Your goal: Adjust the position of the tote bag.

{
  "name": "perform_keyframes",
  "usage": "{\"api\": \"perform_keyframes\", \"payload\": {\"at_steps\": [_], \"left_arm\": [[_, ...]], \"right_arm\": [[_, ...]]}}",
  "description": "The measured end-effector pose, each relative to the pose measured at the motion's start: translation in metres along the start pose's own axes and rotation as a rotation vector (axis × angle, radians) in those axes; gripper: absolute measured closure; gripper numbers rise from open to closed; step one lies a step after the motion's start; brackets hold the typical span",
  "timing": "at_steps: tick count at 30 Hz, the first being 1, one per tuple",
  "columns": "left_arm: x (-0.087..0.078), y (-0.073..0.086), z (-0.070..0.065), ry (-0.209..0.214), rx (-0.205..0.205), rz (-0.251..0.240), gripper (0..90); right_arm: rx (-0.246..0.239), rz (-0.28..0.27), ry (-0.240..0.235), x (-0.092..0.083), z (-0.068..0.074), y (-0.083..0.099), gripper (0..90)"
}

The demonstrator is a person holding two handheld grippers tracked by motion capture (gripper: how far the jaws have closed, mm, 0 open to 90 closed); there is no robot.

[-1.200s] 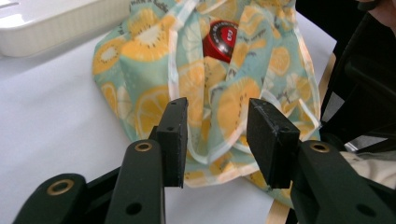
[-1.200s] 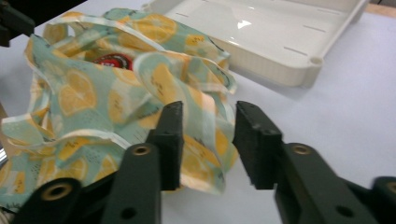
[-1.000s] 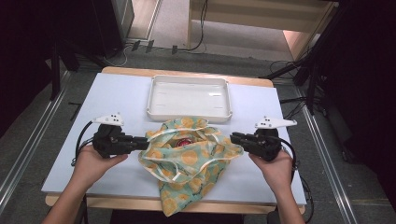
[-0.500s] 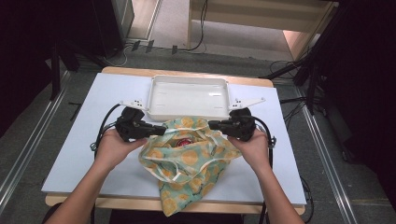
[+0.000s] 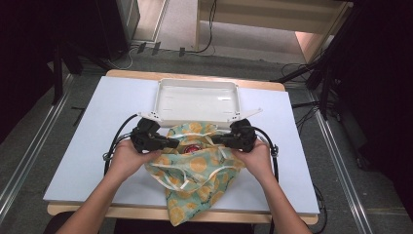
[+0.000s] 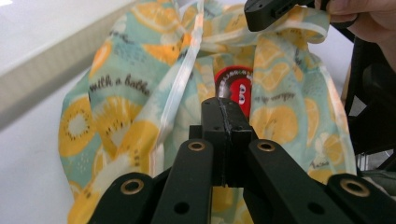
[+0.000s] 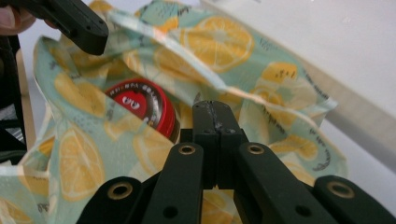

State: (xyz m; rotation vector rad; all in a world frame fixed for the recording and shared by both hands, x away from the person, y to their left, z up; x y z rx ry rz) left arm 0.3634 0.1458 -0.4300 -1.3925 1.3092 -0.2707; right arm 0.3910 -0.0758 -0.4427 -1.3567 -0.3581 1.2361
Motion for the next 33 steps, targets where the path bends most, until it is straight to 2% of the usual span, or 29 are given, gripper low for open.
{"api": "perform_keyframes", "payload": {"at_steps": [8, 15, 21, 25, 33], "left_arm": [[-0.007, 0.019, 0.001, -0.006, -0.011, 0.008, 90.0], [-0.011, 0.03, -0.007, 0.018, -0.007, 0.018, 90.0], [-0.009, 0.04, -0.011, 0.02, -0.006, 0.026, 90.0], [-0.01, 0.045, -0.014, 0.03, -0.014, 0.019, 89.5], [-0.013, 0.05, -0.023, 0.049, -0.002, 0.003, 88.8]], "right_arm": [[-0.003, 0.023, 0.004, 0.0, 0.01, 0.015, 90.0], [-0.003, 0.025, -0.013, -0.006, 0.021, 0.024, 90.0], [-0.01, 0.03, -0.026, -0.008, 0.03, 0.031, 90.0], [-0.018, 0.036, -0.029, -0.007, 0.035, 0.038, 90.0], [-0.029, 0.046, -0.044, -0.004, 0.045, 0.05, 90.0]]}}
Point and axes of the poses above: each handheld gripper's, and its own axes: x roughly forward along the jaws, y roughly out of its underside, z roughly to its left, the point moved 6 cm from there along x, roughly forward along the jaws, and after that the axes turned 14 degrees about -z, right-handed, at the moved point
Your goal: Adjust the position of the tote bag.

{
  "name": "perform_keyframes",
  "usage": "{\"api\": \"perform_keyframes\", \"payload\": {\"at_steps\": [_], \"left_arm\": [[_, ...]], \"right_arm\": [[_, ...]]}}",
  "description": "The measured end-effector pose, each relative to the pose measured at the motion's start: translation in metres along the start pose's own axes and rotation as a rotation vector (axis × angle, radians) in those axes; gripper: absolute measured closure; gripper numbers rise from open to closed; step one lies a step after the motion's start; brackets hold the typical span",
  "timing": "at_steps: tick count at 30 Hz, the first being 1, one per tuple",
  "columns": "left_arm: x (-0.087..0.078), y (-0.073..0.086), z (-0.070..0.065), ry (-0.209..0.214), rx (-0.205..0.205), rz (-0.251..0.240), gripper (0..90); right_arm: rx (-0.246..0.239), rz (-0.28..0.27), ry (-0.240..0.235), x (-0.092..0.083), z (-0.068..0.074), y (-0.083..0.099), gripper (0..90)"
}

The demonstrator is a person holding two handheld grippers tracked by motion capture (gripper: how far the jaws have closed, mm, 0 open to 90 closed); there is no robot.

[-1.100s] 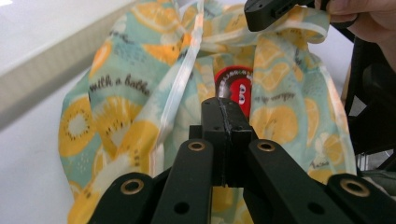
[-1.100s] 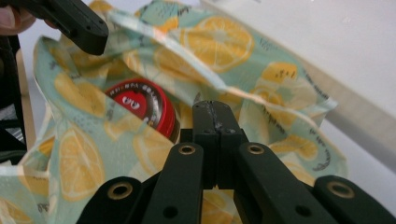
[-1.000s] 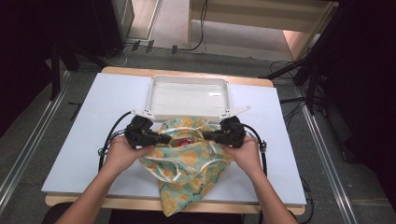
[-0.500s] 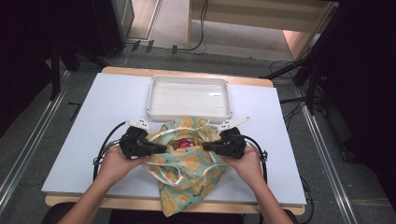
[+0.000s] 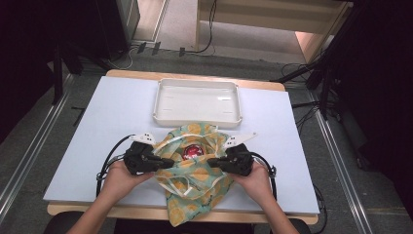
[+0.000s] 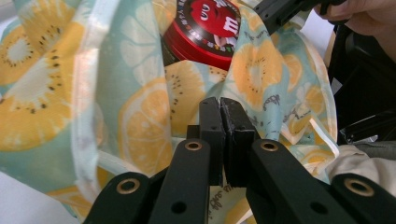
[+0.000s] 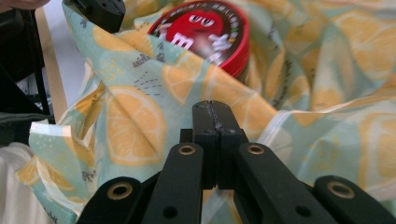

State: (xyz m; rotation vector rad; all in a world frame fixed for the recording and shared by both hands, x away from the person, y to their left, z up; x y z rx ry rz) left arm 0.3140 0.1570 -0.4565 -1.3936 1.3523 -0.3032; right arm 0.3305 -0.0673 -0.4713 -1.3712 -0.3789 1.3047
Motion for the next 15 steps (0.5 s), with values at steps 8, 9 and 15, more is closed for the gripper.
{"api": "perform_keyframes", "payload": {"at_steps": [8, 9, 15], "left_arm": [[0.006, 0.013, -0.001, 0.01, -0.008, 0.03, 88.0], [0.006, 0.014, -0.001, 0.015, -0.01, 0.034, 87.9], [0.009, 0.015, -0.001, 0.015, -0.01, 0.037, 87.7]], "right_arm": [[-0.016, 0.003, -0.015, 0.001, 0.009, 0.007, 87.6], [-0.027, -0.009, -0.014, 0.0, 0.009, 0.006, 86.5], [-0.042, -0.072, 0.018, -0.011, 0.003, -0.012, 84.4]]}}
Point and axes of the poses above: each handheld gripper's, and its own axes: x roughly forward along the jaws, y roughly out of its underside, z roughly to its left, the point moved 6 cm from there along x, roughly forward along the jaws, and after that the axes turned 14 degrees about -z, right-handed, at the moved point
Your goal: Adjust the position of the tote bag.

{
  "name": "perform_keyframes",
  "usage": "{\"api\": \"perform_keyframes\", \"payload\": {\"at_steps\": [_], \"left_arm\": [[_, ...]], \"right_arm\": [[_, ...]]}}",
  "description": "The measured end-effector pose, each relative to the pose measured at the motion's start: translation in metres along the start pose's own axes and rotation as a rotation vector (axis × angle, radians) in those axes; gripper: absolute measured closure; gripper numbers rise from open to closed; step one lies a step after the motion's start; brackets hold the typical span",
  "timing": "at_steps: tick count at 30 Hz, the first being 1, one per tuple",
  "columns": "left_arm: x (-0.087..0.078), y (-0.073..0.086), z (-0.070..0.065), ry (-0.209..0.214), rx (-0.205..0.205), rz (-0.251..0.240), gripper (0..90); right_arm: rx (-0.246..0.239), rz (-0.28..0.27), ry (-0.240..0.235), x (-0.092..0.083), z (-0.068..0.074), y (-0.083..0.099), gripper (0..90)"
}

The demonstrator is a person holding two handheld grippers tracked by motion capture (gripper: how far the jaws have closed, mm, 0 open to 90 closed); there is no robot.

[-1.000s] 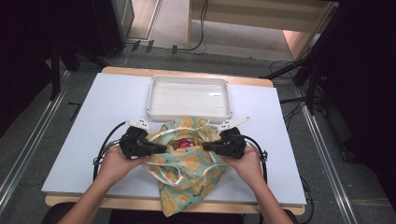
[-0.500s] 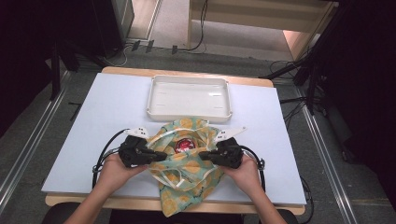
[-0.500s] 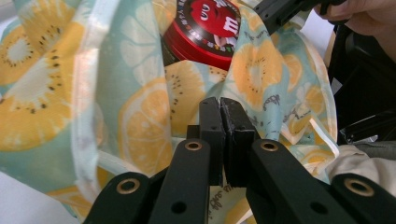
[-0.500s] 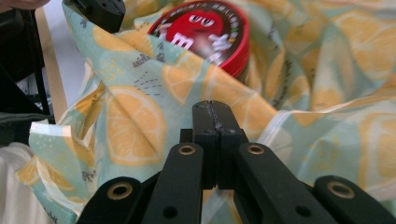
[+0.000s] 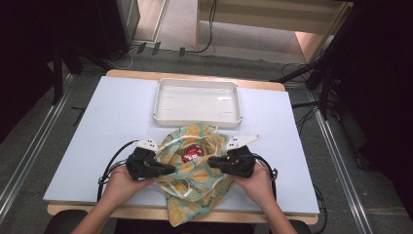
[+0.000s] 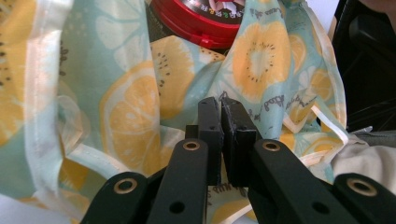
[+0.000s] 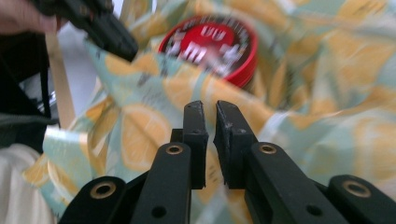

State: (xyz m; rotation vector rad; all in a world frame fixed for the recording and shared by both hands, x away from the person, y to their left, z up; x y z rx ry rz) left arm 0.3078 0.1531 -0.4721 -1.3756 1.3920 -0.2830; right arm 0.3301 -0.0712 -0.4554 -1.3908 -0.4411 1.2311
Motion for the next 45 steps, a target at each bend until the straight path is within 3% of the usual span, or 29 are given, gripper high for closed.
{"api": "perform_keyframes", "payload": {"at_steps": [6, 12, 21, 31, 37, 41, 45], "left_arm": [[0.0, 0.0, 0.0, -0.002, 0.004, -0.002, 87.7], [-0.002, 0.003, 0.003, -0.003, -0.009, -0.002, 88.8], [-0.004, -0.004, 0.004, -0.007, -0.022, -0.017, 89.8], [-0.004, -0.042, 0.007, -0.017, 0.009, -0.061, 90.0], [0.009, -0.049, 0.018, -0.048, 0.008, -0.038, 90.0], [0.024, -0.048, 0.031, -0.081, 0.01, 0.003, 90.0], [0.033, -0.046, 0.043, -0.101, -0.018, 0.004, 90.0]], "right_arm": [[0.012, -0.022, 0.044, 0.005, -0.015, -0.022, 89.8], [0.04, 0.04, 0.051, 0.022, -0.031, -0.013, 90.0], [0.038, 0.08, 0.032, 0.022, -0.02, 0.004, 90.0], [0.032, 0.109, -0.011, 0.021, 0.002, 0.018, 90.0], [0.03, 0.115, -0.029, 0.023, 0.01, 0.022, 90.0], [0.013, 0.099, -0.04, 0.024, 0.016, 0.024, 90.0], [0.007, 0.108, -0.056, 0.029, 0.023, 0.026, 90.0]]}}
Point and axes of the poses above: each handheld gripper's, and its own axes: x roughly forward along the jaws, y roughly out of its underside, z roughly to its left, the point moved 6 cm from there along x, roughly forward along the jaws, and after that the axes turned 14 degrees about -z, right-handed, at the moved point
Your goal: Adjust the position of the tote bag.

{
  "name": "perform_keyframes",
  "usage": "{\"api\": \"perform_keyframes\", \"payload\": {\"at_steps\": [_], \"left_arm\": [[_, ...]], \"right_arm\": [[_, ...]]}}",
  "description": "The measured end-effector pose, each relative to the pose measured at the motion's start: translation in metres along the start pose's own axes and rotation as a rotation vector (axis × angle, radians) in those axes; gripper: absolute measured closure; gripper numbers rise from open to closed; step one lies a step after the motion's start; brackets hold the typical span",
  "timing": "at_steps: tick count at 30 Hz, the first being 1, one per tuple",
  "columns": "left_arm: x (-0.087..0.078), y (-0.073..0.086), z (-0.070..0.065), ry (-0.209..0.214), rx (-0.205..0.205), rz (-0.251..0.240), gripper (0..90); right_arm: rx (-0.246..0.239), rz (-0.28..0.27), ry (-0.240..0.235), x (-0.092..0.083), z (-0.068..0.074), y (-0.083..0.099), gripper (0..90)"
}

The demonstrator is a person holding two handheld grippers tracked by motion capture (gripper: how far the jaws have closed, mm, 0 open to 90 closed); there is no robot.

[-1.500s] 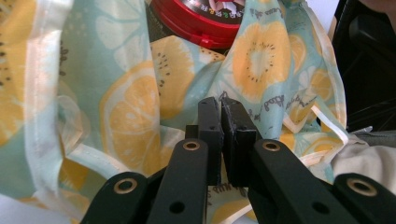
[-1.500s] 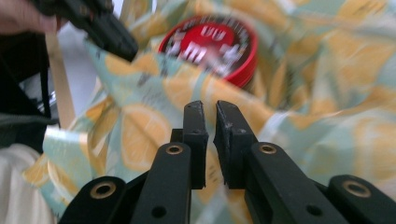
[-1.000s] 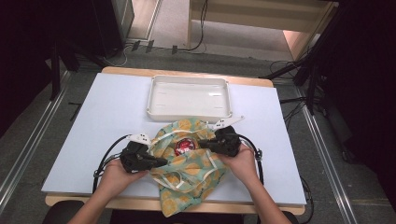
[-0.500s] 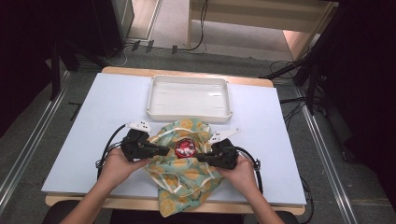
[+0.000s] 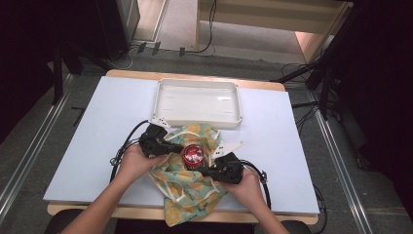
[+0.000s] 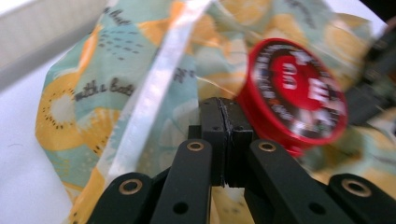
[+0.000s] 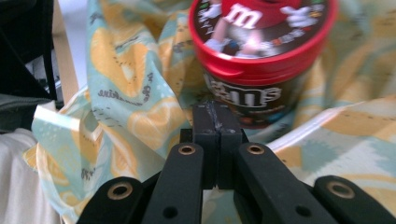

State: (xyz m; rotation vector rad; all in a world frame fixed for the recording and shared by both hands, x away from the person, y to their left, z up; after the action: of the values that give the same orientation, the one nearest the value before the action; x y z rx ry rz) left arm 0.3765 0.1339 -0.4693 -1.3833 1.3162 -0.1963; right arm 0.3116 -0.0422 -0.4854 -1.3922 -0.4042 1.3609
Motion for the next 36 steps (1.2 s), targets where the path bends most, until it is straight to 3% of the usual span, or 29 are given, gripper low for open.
{"api": "perform_keyframes", "payload": {"at_steps": [6, 8, 13, 21, 29, 36], "left_arm": [[0.013, 0.003, 0.015, -0.012, -0.013, -0.007, 90.0], [0.017, 0.005, 0.019, -0.021, -0.014, -0.009, 90.0], [0.027, 0.009, 0.03, -0.042, -0.02, -0.007, 90.0], [0.034, 0.01, 0.036, -0.086, 0.009, -0.006, 90.0], [0.038, 0.007, 0.041, -0.096, 0.006, -0.009, 90.0], [0.036, 0.002, 0.056, -0.131, -0.019, -0.025, 90.0]], "right_arm": [[-0.013, 0.011, -0.021, 0.01, 0.009, 0.006, 90.0], [-0.038, -0.003, -0.017, 0.012, 0.013, 0.008, 90.0], [-0.034, -0.011, -0.018, 0.018, 0.017, 0.013, 90.0], [-0.045, 0.019, -0.021, 0.022, 0.023, 0.02, 90.0], [-0.043, 0.025, -0.037, 0.025, 0.028, 0.024, 90.0], [-0.05, 0.057, -0.076, 0.032, 0.041, 0.031, 90.0]]}}
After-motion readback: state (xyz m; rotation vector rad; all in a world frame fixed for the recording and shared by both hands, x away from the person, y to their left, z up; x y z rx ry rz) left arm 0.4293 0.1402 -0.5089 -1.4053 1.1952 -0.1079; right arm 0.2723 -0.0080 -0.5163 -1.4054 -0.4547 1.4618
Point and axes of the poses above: each handheld gripper's, and its own axes: x roughly forward along the jaws, y roughly out of its underside, z roughly to its left, the point moved 6 cm from there along x, roughly forward along the jaws, and after that the axes turned 14 degrees about -z, right-handed, at the moved point
